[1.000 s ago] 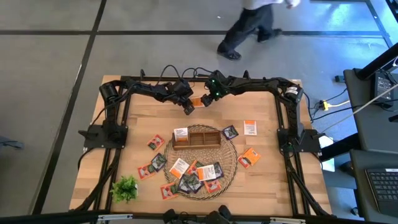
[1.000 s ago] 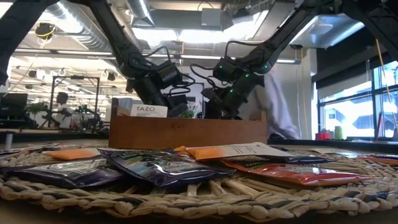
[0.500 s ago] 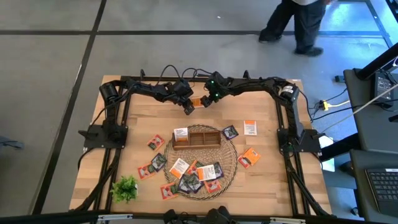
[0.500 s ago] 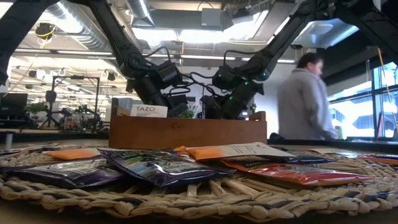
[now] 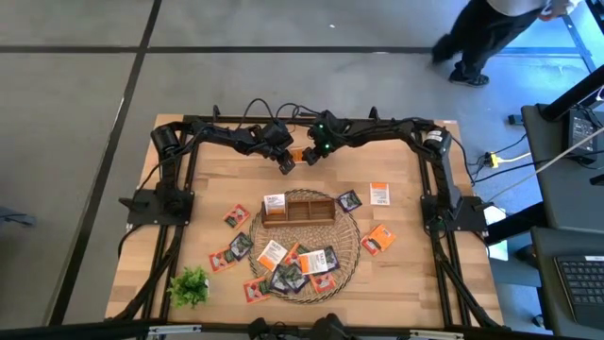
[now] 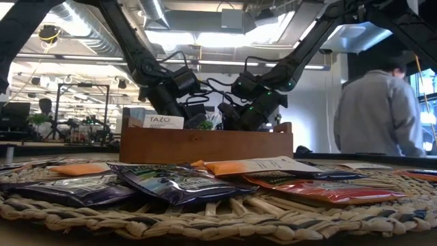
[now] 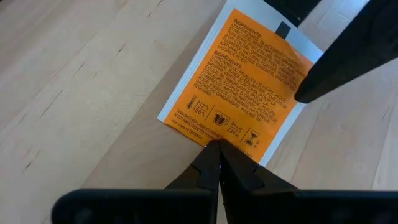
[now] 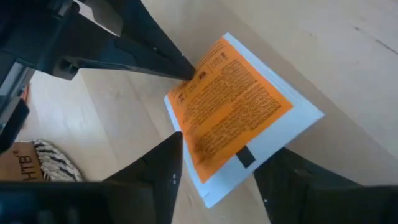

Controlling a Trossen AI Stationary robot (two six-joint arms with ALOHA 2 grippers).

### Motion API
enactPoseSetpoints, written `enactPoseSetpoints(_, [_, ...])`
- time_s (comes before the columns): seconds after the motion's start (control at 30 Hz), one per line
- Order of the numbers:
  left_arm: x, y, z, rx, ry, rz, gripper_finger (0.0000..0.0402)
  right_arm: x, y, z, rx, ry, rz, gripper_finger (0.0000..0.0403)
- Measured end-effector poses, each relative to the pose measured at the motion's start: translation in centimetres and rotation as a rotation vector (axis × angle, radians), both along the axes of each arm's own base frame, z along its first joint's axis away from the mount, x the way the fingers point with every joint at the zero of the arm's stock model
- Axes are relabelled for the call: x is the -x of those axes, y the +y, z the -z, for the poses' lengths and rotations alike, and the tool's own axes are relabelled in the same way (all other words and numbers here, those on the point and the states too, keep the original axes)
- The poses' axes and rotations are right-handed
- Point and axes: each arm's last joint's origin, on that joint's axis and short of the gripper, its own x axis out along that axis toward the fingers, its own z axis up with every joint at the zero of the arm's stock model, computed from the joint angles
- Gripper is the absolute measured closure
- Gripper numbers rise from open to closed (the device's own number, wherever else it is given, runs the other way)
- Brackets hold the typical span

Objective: Pick & Place Tea
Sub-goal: Put the white tea bag into the left slot of the wooden organizer

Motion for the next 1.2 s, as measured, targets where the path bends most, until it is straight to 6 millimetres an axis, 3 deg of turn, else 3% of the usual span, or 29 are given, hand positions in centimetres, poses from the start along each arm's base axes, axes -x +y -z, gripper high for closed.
enactPoseSetpoints(0.27, [0.0, 0.0, 0.0, 0.000, 0.000, 0.001, 0.0400, 0.2, -0.3, -0.1, 0.015, -0.003, -0.011, 0.0284])
enactPoseSetpoints(0.7, [0.1, -0.1, -1.2, -0.041, -0.017, 0.005, 0.0400, 0.5, -0.7, -0.1, 0.007, -0.007, -0.027, 0.0321])
enactPoseSetpoints(0.97, [0.2, -0.2, -1.5, -0.048, -0.009, 0.010, 0.0400, 0.6, -0.7, 0.0, 0.025, 0.002, -0.052, 0.0370])
enactPoseSetpoints(1.03, [0.4, -0.4, -2.5, -0.059, -0.022, 0.014, 0.0400, 0.6, -0.7, -0.1, 0.036, 0.000, -0.064, 0.0383])
enactPoseSetpoints(1.2, [1.2, -0.9, -7.4, -0.150, -0.115, 0.045, 0.0400, 0.7, -0.6, -0.8, 0.105, -0.014, -0.123, 0.0397])
